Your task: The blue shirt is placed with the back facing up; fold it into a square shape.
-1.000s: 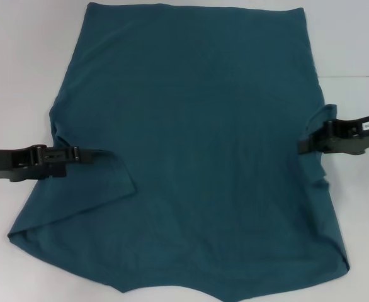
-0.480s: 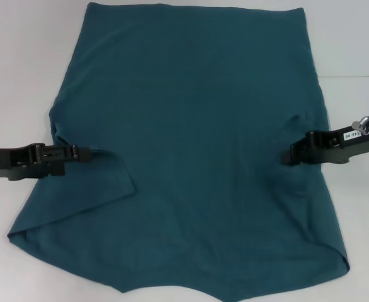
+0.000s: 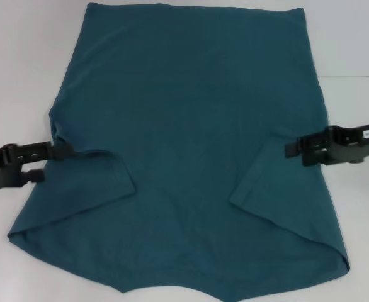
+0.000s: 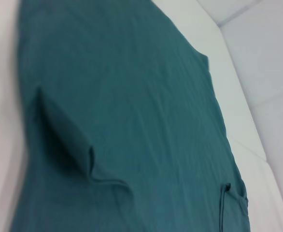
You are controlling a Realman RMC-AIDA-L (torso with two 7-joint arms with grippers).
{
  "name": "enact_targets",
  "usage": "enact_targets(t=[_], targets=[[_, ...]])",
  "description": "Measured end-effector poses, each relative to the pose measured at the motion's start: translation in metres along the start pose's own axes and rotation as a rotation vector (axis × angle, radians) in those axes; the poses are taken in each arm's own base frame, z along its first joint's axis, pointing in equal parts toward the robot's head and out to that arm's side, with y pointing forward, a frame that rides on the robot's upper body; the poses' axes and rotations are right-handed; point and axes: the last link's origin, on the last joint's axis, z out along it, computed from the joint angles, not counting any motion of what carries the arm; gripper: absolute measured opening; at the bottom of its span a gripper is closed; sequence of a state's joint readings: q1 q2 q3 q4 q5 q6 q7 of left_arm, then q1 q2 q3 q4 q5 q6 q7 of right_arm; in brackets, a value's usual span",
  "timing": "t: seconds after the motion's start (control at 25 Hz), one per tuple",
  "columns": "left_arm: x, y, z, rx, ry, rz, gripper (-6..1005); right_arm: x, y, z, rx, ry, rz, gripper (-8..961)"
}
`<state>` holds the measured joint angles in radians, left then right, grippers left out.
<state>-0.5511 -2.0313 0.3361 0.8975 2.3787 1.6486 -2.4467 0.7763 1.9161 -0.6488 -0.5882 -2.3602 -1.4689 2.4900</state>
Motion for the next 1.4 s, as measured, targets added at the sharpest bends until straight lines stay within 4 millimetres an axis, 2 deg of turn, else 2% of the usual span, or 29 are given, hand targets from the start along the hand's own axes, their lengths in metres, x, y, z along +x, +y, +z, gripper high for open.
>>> enact_targets(t=[0.28,0.48,0.84,1.4], targets=[[-0.018,-0.019,-0.029,0.054,0.017,-0.148,962,0.005,-0.010,-0.016,0.005,0.003,0.020,705],[-0.032,-0.034,-0.040,0.101,0.018,-0.210,962,0.006,-0.013,-0.019,0.008,-0.001,0.029,761],[-0.043,-0.049,-0.042,0.165,0.031,-0.269,962,0.006,-0.014,-0.019,0.012,-0.006,0.030,762],[-0.046,-0.057,-0.036,0.190,0.041,-0.299,961,0.006,-0.017,-0.021,0.013,-0.024,0.041,763]])
